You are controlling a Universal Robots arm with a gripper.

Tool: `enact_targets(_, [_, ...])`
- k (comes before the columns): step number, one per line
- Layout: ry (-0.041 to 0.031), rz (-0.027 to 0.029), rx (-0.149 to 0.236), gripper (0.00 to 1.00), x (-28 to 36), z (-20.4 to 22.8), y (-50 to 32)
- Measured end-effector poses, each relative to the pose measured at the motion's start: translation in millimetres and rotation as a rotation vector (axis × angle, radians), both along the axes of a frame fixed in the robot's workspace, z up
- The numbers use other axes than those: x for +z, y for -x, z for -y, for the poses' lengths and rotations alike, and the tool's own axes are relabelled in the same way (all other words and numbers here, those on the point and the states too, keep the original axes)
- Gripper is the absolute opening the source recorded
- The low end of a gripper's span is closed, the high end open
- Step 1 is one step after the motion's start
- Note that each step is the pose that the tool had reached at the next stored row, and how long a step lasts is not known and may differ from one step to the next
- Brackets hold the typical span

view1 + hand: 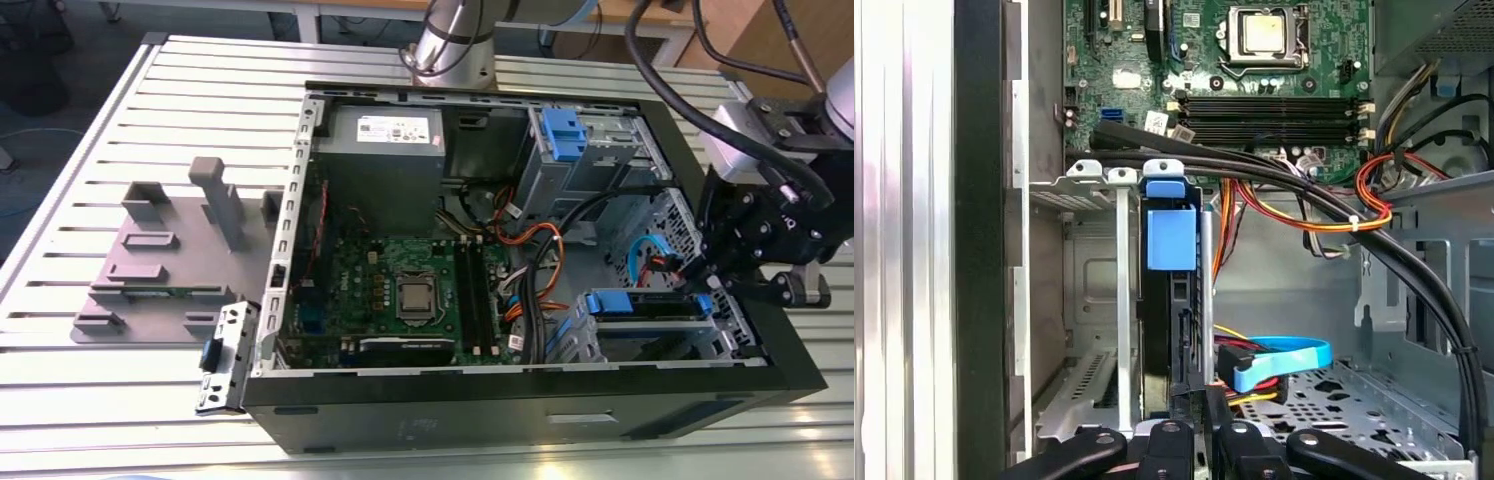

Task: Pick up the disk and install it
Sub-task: 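Insert the first disk wire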

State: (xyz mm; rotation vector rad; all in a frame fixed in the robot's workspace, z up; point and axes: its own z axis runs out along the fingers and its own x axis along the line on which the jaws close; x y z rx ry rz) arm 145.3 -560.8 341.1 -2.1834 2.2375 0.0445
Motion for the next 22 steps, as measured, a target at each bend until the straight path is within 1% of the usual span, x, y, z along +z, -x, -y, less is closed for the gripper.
enact_targets(11, [0.0013,0.0000,0.002,0.17,-5.3,1.4,4.0])
enact_targets(22, [0.0026,0.0001,0.003,0.17,-14.6,2.4,9.0])
